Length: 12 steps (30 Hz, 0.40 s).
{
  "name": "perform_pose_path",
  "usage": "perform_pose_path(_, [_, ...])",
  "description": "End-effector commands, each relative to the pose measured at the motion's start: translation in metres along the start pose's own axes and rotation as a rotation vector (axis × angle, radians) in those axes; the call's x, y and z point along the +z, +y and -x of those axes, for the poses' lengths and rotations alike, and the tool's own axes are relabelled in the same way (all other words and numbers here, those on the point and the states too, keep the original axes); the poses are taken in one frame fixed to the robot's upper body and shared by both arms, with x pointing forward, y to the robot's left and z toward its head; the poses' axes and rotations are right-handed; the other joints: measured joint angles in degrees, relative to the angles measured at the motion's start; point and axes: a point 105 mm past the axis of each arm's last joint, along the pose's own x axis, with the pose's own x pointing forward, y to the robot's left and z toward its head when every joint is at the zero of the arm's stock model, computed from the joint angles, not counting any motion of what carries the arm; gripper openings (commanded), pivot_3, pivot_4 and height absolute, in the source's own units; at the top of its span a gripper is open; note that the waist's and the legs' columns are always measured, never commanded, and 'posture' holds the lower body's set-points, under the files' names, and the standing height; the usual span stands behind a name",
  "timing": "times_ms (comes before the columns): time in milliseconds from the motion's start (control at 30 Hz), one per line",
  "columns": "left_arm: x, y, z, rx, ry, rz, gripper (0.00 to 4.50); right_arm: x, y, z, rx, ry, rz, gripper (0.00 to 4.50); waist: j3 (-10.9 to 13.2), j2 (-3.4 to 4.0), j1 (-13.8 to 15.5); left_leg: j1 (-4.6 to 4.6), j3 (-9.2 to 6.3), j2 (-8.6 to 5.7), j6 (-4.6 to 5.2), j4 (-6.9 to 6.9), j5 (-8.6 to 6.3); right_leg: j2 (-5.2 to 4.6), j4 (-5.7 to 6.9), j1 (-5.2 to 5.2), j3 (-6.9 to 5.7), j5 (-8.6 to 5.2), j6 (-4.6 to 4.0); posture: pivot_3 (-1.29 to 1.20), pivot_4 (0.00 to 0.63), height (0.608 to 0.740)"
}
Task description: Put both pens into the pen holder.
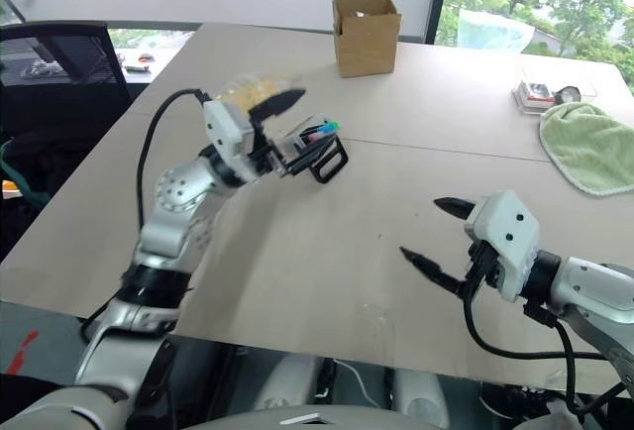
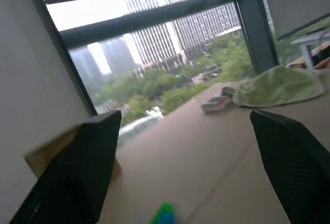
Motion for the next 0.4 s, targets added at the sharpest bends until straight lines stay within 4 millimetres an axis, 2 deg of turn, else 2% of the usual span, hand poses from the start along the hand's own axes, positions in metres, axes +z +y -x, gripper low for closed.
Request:
perform_pose_path(33, [0.001,-0.016,0.026,-0.021,0.152,0.16,4.25,-0.005,-0.017,0.002,-0.09,0.016,0.01,4.5,-0.01,0.02,-0.04,0.01,0.0,0.01,0.0,-0.02,0.0,0.04,0.01,-0.01,0.0,0.0,-0.01,0.0,0.15,0.74])
perform_pose_path(133, [-0.007,-0.021,0.052,0.043,0.27,0.279,4.25,-0.018,-0.028,0.007,-0.154,0.063,0.002,4.5,-0.02,0.06,-0.03,0.12,0.04,0.02,0.01,-0.08,-0.01,0.07,0.01,0.03,0.07,-0.02,-0.02,0.0,0.15,0.74])
perform_pose_path(300, [-0.017,-0.03,0.085,0.124,0.403,0.353,4.25,-0.036,-0.029,0.019,-0.189,0.124,-0.026,4.5,-0.02,0.06,0.64,0.08,0.02,0.0,0.01,-0.06,-0.01,0.02,-0.05,0.06,0.03,-0.02,-0.02,0.0,0.15,0.74])
perform_pose_path(400, [-0.019,-0.037,0.092,0.127,0.432,0.369,4.25,-0.041,-0.026,0.022,-0.186,0.133,-0.058,4.5,-0.03,0.08,0.55,0.09,0.06,-0.01,0.01,-0.07,-0.01,0.01,-0.07,0.06,0.08,-0.02,-0.02,0.0,0.15,0.74])
